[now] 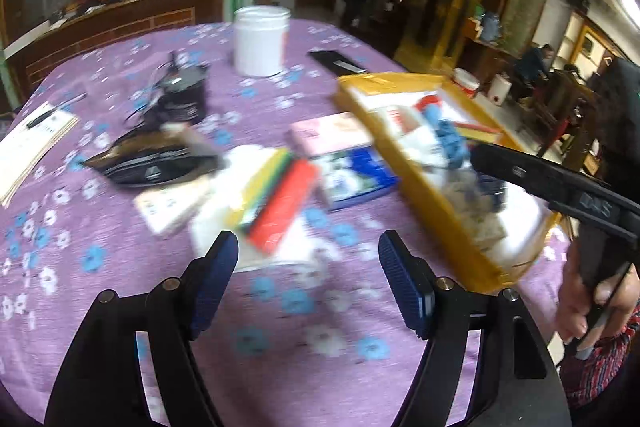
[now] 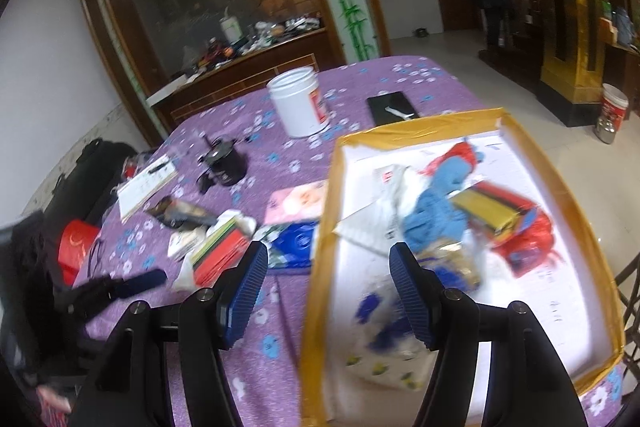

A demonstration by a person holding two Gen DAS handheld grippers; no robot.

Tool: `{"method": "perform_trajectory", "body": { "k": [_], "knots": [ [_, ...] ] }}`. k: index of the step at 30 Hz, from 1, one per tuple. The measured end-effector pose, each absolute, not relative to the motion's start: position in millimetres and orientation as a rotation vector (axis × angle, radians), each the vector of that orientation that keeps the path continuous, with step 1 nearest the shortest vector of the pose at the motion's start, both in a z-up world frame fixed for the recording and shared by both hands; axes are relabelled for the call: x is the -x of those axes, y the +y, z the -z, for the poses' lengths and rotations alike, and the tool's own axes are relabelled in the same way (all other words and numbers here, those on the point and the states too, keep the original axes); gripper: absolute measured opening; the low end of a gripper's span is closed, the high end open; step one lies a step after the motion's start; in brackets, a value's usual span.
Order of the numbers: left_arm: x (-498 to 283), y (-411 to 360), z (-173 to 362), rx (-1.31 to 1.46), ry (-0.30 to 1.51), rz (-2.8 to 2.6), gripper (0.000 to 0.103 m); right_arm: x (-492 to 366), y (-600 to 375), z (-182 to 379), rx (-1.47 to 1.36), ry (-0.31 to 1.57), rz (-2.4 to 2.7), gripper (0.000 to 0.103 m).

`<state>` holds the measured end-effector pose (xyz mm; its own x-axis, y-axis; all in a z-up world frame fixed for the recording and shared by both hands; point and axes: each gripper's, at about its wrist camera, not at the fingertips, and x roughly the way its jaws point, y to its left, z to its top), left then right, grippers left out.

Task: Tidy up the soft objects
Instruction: 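Drop the bottle into the tray with the left gripper while the right gripper drops the sponge pack, then grasp a striped sponge pack with the left gripper while the right gripper grasps the white cloth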

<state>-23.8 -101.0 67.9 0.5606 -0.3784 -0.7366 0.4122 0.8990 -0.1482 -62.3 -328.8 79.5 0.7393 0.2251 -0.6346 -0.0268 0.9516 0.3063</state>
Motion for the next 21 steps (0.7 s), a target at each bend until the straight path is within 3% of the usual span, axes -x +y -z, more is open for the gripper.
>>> {"method": "perform_trajectory", "body": {
  "k": [15,16,18,21],
  "knots": [
    [-42,-133,-29,-0.249,0.945,0.429,0.071,62,-303,-61,-0.260,0.777,-0.206,0.067],
    [-42,-134,-28,-0.247,0.931,0.422,0.068,62,-304,-60,-0.262,0.777,-0.203,0.067],
    [-42,-133,-24,-0.237,0.944,0.404,0.043,62,-305,-59,-0.269,0.780,-0.202,0.067],
    [-32,-125,-27,-0.205,0.920,0.382,0.039,61,-305,-59,-0.271,0.781,-0.203,0.067]
  ]
}}
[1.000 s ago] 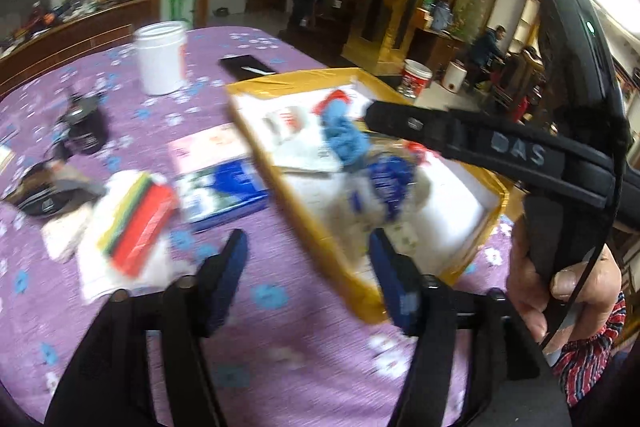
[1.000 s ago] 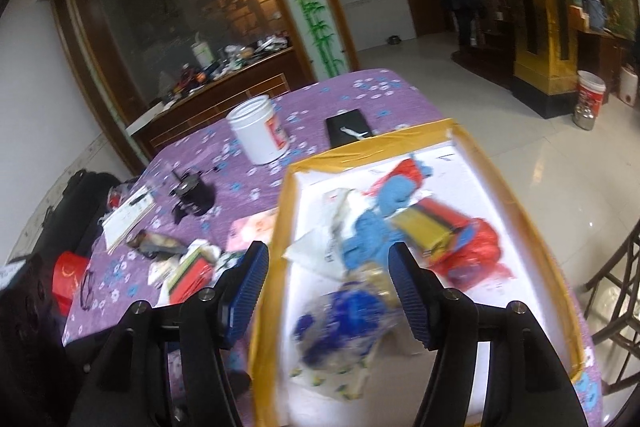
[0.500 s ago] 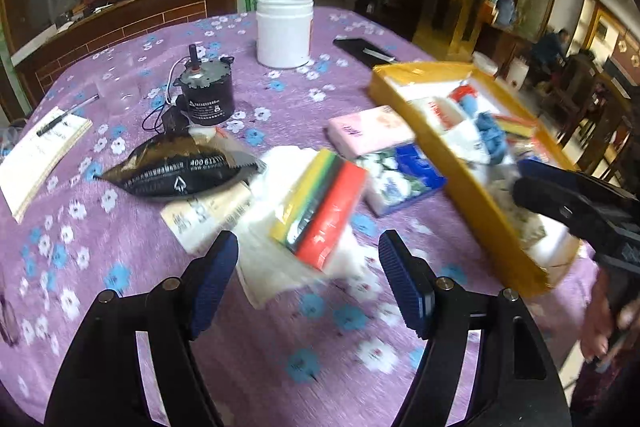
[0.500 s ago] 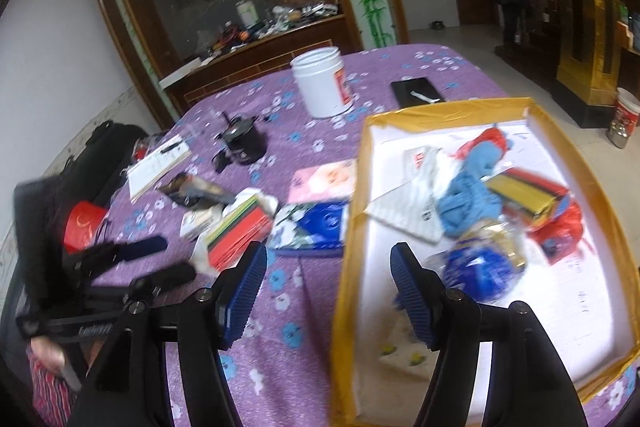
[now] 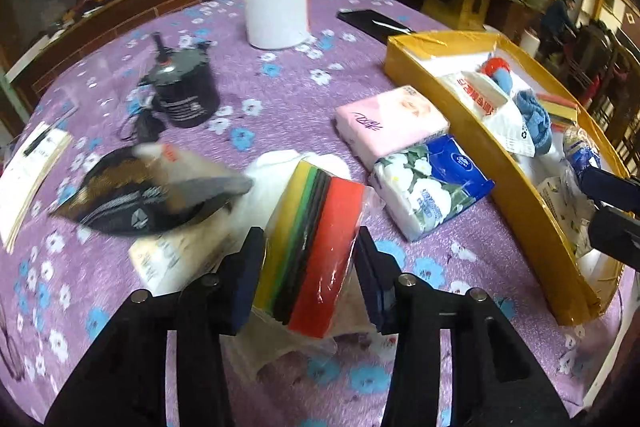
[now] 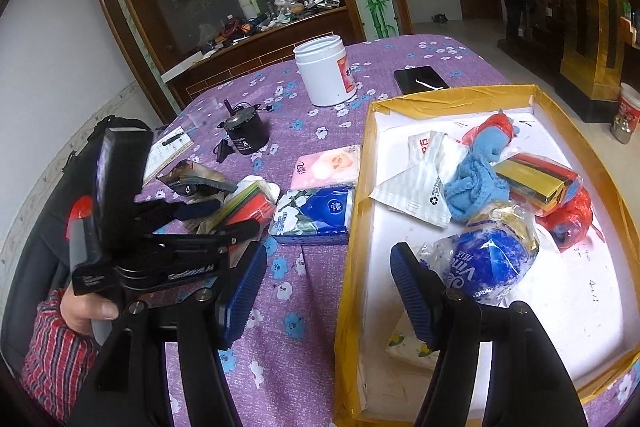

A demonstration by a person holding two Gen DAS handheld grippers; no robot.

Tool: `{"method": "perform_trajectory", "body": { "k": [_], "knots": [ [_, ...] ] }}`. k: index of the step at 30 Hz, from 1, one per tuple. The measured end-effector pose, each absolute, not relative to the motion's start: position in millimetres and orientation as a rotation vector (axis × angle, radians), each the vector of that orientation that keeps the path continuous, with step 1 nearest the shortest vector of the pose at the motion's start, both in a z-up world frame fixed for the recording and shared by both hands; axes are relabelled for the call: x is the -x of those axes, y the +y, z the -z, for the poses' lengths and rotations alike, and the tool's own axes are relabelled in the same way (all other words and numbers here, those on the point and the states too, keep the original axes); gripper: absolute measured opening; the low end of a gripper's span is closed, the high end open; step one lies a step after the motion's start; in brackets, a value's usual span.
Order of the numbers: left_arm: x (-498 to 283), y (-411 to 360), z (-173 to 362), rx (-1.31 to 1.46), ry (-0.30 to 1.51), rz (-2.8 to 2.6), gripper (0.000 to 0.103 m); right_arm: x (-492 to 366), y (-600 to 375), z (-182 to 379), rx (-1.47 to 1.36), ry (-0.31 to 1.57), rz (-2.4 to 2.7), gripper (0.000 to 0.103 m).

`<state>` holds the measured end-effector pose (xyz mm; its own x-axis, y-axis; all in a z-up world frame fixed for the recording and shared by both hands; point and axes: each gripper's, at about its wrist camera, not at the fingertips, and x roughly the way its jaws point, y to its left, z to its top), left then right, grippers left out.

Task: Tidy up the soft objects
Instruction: 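Grasp a striped sponge pack with the left gripper while the right gripper grasps the white cloth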

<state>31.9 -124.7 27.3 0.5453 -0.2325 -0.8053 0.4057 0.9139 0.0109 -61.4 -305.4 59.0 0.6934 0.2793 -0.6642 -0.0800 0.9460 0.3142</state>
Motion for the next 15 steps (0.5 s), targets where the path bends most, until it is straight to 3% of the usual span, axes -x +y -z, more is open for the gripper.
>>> {"method": "perform_trajectory", "body": {
  "k": [9,15],
  "knots": [
    [27,-57,-29,-0.063,0.917,0.312,0.039,56,-285,-58,-0.226,0.804,-0.231,0.067],
    [19,-9,-17,0.049,0.916,0.177,0.039,34,-239,-59,-0.111,0.835,-0.296,0.067]
  ]
}}
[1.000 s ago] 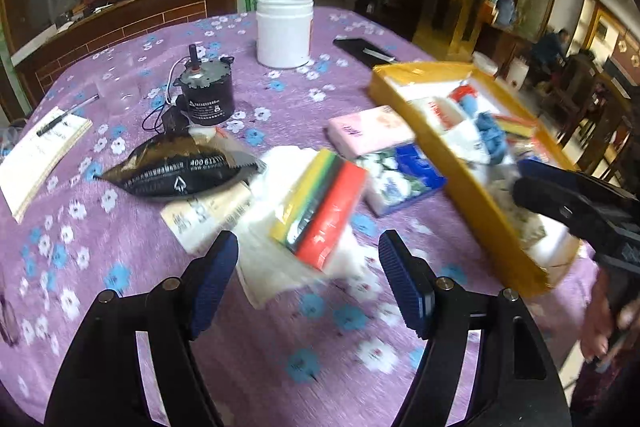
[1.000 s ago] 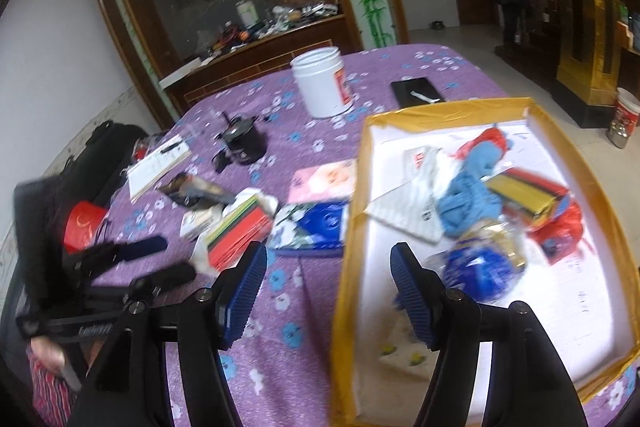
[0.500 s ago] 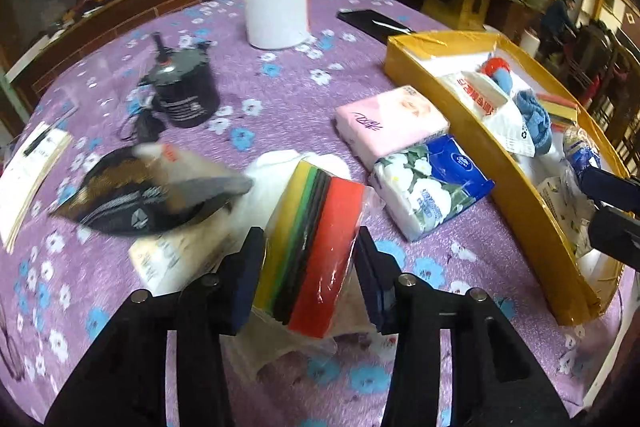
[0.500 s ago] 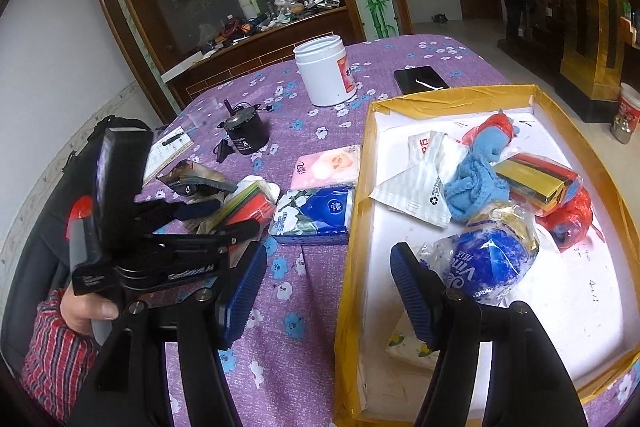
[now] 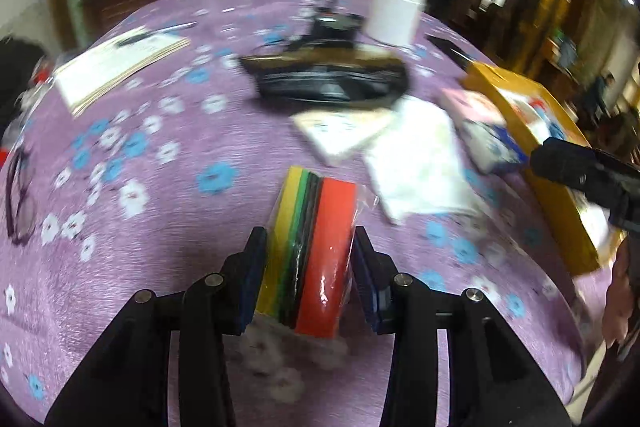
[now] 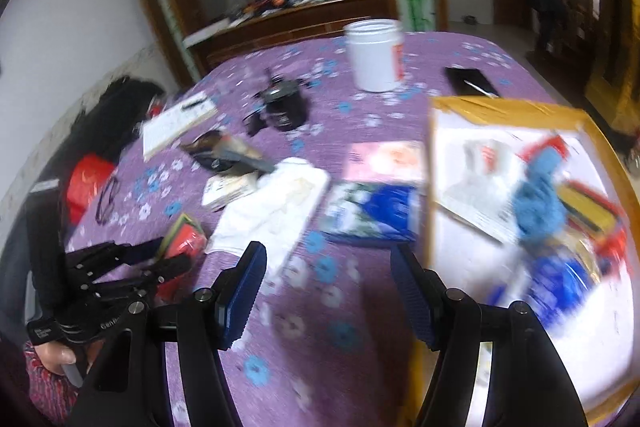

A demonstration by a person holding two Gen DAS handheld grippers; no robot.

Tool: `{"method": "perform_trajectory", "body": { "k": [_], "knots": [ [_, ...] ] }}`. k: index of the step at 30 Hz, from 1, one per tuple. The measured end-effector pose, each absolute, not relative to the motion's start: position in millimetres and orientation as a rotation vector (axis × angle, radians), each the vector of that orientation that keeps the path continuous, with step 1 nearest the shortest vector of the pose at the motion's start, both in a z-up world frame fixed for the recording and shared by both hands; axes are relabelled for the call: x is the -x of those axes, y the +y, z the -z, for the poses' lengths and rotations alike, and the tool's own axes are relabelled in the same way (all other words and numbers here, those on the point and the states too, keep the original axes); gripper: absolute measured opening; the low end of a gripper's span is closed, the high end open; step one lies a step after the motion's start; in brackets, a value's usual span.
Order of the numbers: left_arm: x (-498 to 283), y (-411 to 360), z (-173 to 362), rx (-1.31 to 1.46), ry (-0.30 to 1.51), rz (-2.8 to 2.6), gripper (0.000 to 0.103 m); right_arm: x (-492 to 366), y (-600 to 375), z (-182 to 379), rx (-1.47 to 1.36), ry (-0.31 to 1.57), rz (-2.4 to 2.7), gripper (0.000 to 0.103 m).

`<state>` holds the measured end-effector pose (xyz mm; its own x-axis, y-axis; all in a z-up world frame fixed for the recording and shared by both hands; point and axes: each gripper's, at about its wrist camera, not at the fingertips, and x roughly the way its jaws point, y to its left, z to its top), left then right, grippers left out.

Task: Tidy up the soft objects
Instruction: 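Grasp a striped sponge pack with the left gripper while the right gripper grasps the white cloth, then lift the sponge pack and white cloth from the table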

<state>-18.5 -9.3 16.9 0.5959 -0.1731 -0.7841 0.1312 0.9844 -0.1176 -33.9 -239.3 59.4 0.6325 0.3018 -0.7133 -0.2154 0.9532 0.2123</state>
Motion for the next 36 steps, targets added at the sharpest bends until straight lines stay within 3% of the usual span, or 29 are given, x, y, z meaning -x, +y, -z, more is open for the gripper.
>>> {"method": "perform_trajectory", "body": {
  "k": [12,16,18,20,21,22,24,36],
  "knots": [
    [11,1,-8,0.146,0.930,0.235,0.039,-46,-137,-36,0.415,0.884,-0.449,0.087],
    [12,0,-8,0.149,0.929,0.241,0.039,-63,-131,-23,0.430,0.930,-0.481,0.098],
    [12,0,-8,0.151,0.929,0.243,0.039,-72,-129,-7,0.461,0.988,-0.427,0.096],
    [12,-1,-8,0.145,0.929,0.248,0.039,-71,-137,-2,0.395,0.995,-0.440,0.089],
    [13,-1,-8,0.143,0.928,0.250,0.039,-71,-140,-2,0.363,1.009,-0.459,0.071],
    [13,-2,-8,0.142,0.926,0.252,0.039,-69,-143,-3,0.320,1.021,-0.487,0.041],
    [13,-1,-9,0.142,0.922,0.253,0.039,-61,-143,-6,0.317,1.017,-0.465,0.008],
    [17,-13,-12,0.092,0.913,0.288,0.039,40,-173,-34,0.049,0.975,-0.559,0.005]
  ]
}}
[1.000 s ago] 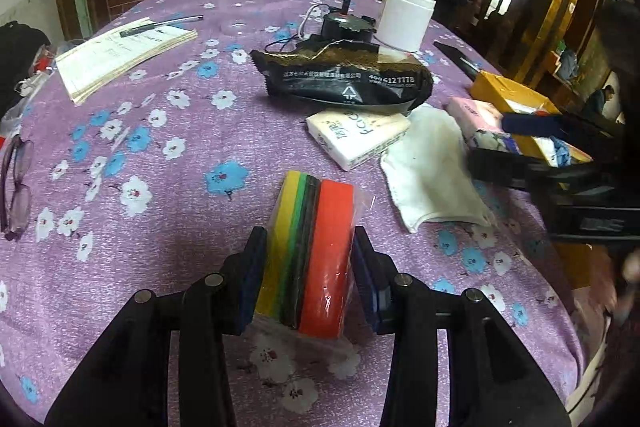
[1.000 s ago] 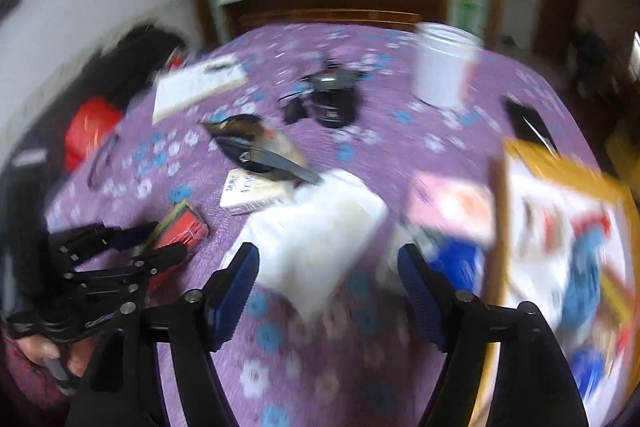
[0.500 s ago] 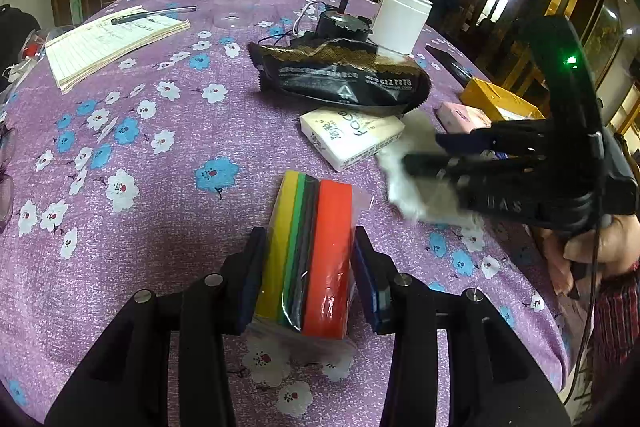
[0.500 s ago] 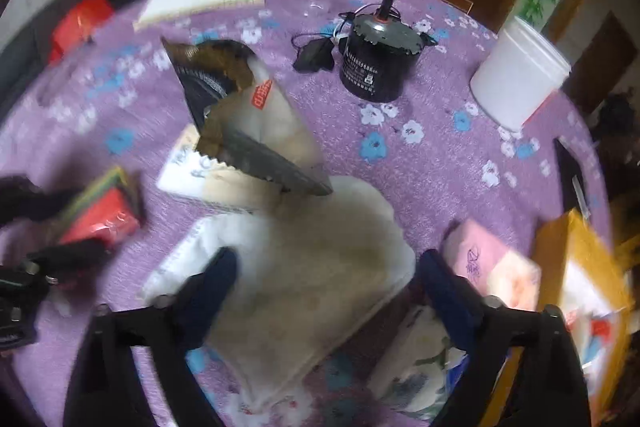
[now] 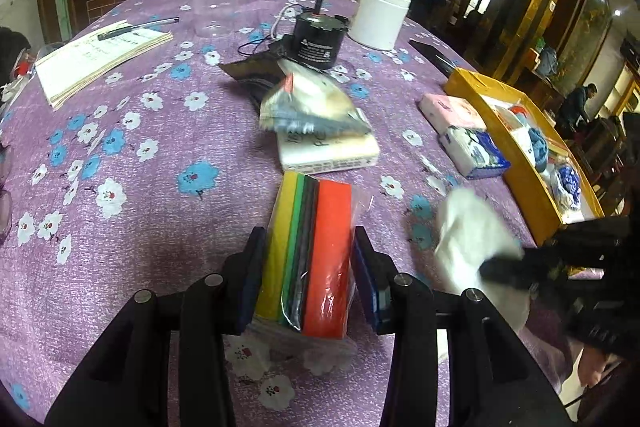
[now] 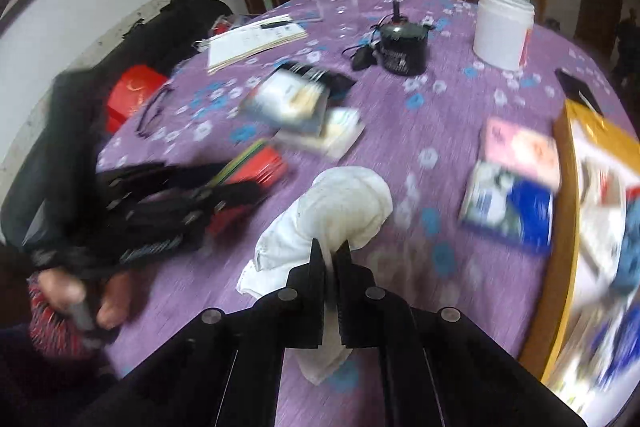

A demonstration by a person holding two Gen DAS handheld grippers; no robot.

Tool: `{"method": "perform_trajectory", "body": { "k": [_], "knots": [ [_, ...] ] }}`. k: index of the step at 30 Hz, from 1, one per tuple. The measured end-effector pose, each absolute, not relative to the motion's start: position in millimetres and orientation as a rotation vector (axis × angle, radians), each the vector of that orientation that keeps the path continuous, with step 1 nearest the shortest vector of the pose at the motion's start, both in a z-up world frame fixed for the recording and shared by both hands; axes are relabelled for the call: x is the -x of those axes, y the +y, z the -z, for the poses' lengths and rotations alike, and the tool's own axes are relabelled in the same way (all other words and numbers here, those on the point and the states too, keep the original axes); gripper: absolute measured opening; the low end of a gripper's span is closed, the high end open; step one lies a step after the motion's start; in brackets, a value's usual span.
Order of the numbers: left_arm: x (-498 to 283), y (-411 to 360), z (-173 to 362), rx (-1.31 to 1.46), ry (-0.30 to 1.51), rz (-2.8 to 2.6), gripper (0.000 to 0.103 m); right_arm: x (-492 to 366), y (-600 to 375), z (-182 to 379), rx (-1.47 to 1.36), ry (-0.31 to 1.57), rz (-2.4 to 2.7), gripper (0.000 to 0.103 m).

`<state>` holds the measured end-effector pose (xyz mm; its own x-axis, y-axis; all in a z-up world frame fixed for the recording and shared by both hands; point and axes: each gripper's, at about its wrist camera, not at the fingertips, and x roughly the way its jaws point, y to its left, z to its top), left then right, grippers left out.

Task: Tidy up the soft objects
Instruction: 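Lift the sponge pack and white cloth from the table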

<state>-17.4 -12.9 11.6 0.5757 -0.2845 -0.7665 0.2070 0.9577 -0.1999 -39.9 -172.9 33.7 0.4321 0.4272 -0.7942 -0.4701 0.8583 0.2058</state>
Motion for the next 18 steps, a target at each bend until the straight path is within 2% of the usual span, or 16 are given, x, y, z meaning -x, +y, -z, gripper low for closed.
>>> {"method": "perform_trajectory", "body": {
  "k": [5,8,10,13,18],
  "knots": [
    [15,-12,-9,0.102,0.933,0.293,0.039,52,-167,-21,0.083,1.007,-0.561,0.012],
    [15,-13,-9,0.101,0.936,0.296,0.039,57,-165,-23,0.131,0.980,-0.563,0.029],
    [15,-13,-9,0.101,0.936,0.299,0.039,62,-165,-29,0.158,0.944,-0.568,0.053],
    [15,-13,-9,0.103,0.937,0.300,0.039,71,-163,-39,0.225,0.869,-0.554,0.073],
    [15,-12,-9,0.103,0.937,0.301,0.039,75,-148,-34,0.305,0.861,-0.591,0.073]
  ]
}}
